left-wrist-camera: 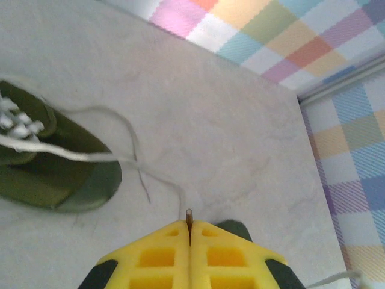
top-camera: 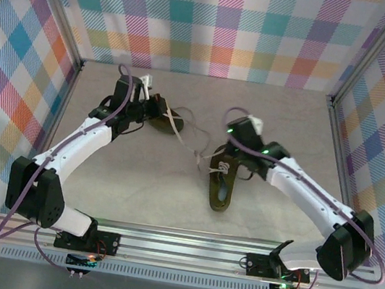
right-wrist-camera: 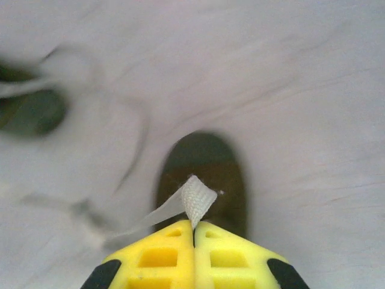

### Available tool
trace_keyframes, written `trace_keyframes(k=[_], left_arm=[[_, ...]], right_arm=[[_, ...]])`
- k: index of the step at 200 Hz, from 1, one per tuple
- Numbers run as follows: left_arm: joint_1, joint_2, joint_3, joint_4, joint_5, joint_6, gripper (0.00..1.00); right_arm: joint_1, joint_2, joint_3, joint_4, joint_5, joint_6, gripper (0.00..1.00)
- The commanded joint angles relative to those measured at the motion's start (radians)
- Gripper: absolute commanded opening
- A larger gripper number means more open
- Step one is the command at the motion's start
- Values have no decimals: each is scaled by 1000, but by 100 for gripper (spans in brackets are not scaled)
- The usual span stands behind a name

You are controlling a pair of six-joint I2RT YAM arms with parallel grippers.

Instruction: Tie the shoes

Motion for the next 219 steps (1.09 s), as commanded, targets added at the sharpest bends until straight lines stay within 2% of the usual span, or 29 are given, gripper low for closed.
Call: trace_keyframes(k=[1,19,54,91,136,166,191,219], left_arm=[[34,-4,3,-104,-111,14,0],[73,-26,-42,-104,-138,-12,0],[166,-75,-90,-104,-111,-13,0],[205,-81,-109,-148,-115,-4,0],[278,-101,-140,-156,-129,-18,0],[311,-104,-136,-141,-77,-9,0],[309,-115,-141,-26,65,-1,0],[298,-139,-114,0,98,5,0]], right_arm=[[-143,-40,-71,-28,16,42,0],[-290,-85,-105,-26,7,68,0],[-562,-178,-180,-12,-35,90,0],[-758,-189,-253,33,-149,86,0],[-831,-159,-277,65,-185,52,0],[-854,-157,-260,68,-204,27,0],[-854,-221,-266,121,-361,-35,0],[-847,-353,-245,148,-509,-87,0]])
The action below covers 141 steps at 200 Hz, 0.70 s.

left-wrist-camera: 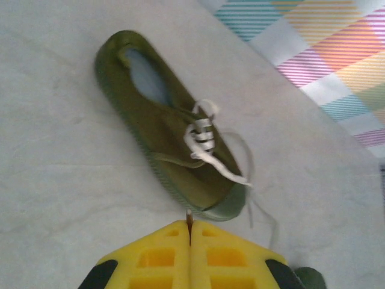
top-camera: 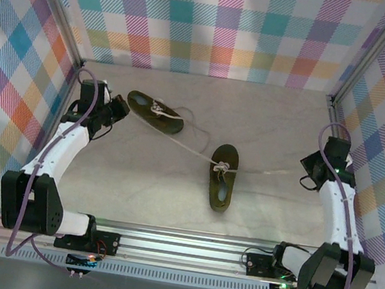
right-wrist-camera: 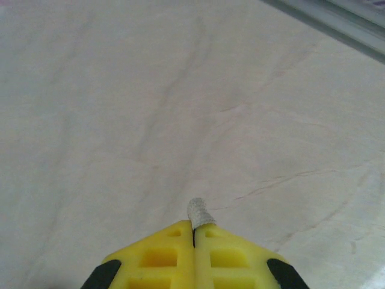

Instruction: Tie the shoes

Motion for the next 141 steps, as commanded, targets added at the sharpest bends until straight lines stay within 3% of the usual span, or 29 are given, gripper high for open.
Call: trace_keyframes(k=[1,25,65,105,141], left_arm=[[-5,-48,23,69,79,9,0],[-48,-26,98,55,85,14,0],[-156,119,340,33,77,0,0],[-288,348,669,-16,110,6,0],[-376,505,868,-27,193,-4,0]], right_arm=[[1,-123,27,62,-185,-78,0],[69,-206,96,69,-343,-125,0],[366,-215,247,117,-555,-189,0],[753,-78,379,211,-578,-260,0],[909,94,427,334,-564,-261,0]])
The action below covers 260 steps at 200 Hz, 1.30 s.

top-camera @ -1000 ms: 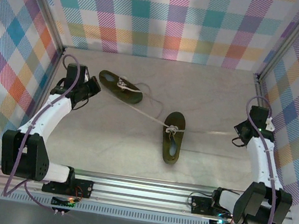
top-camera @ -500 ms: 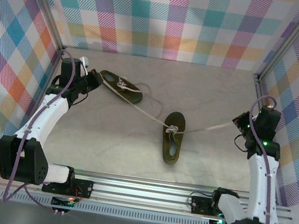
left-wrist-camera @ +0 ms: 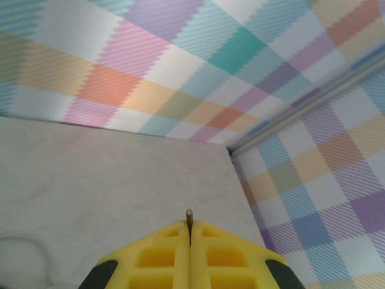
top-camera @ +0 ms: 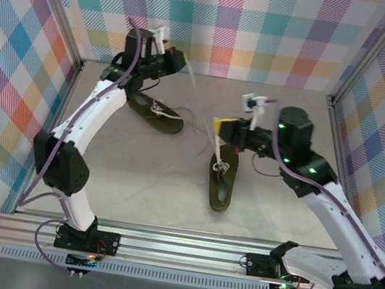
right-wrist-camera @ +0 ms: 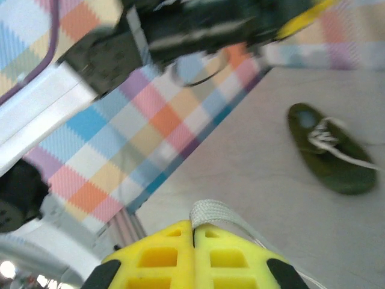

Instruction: Tie the shoes

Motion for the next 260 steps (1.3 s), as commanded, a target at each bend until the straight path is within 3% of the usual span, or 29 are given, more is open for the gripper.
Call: trace_keyframes(k=[1,67,97,121,130,137,168,199,237,251,260], left_arm=[[-49,67,92,-28,85,-3,0],[-112,144,132,23,221,3,0],[-117,143,118,23,239,19,0],[-119,138,109,23,249,32,0],[-120,138,109,24,260,33,0],[-122,135,109,24,265,33,0],[-140,117,99,27,279,45,0],[-150,104,98,20,284,50,0],[-154,79,83,15,281,51,0],[-153,64,68,18,275,53,0],[-154,55,57,20,268,53,0]], right_arm=[[59,96,34,107,-8,-28,0],[188,427,-25,231,21,-24,1],[205,360,-112,238,208,-67,60],[189,179,-247,269,559,-132,88],[153,132,-292,297,637,-143,100],[102,115,-310,308,618,-163,99],[-103,142,-331,403,305,-209,99],[-153,259,-224,458,149,-237,100],[-172,423,-116,529,208,-190,85],[-183,462,-99,550,263,-168,74],[-191,476,-96,562,286,-153,59]])
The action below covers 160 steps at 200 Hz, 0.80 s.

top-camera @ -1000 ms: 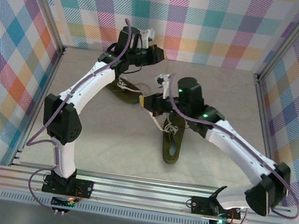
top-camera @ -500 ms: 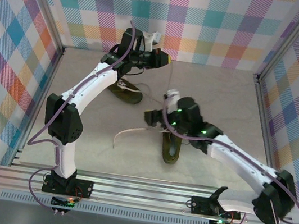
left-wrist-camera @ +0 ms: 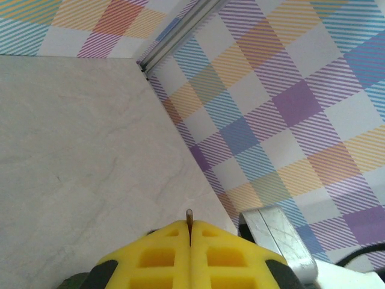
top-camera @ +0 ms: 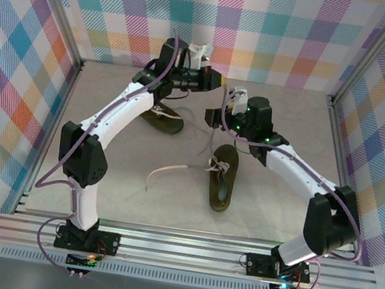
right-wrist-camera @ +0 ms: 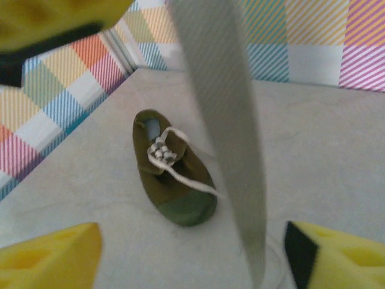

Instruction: Tie the shoes

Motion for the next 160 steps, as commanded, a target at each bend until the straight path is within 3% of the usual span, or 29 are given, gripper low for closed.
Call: trace_keyframes(k=[1,23,57,65,72,86,102,121,139,160], left_arm=[[-6,-77,-26,17,8,22,0],[-3,-94,-46,6,-11,30,0],[8,-153,-143,54,-58,12,1],[14,-177,-177,69,-77,8,14],[18,-200,-208,67,-107,11,35],[25,-256,-266,26,-196,35,66],[22,-348,-355,-79,-352,76,87],[18,-459,-498,-225,-552,83,90],[-16,-555,-680,-321,-703,98,88],[-50,-608,-860,-399,-775,60,82]], right_arm=[[-27,37,41,97,57,41,57],[-35,31,28,97,43,59,0],[-36,-63,-68,80,104,81,0],[-36,-89,-90,72,109,80,0],[-36,-108,-102,52,113,82,0],[-36,-148,-113,-6,119,99,0],[-36,-194,-107,-129,182,152,0],[-37,-239,-87,-301,297,229,0],[-38,-251,-48,-467,331,276,0],[-39,-239,-1,-615,331,290,0]])
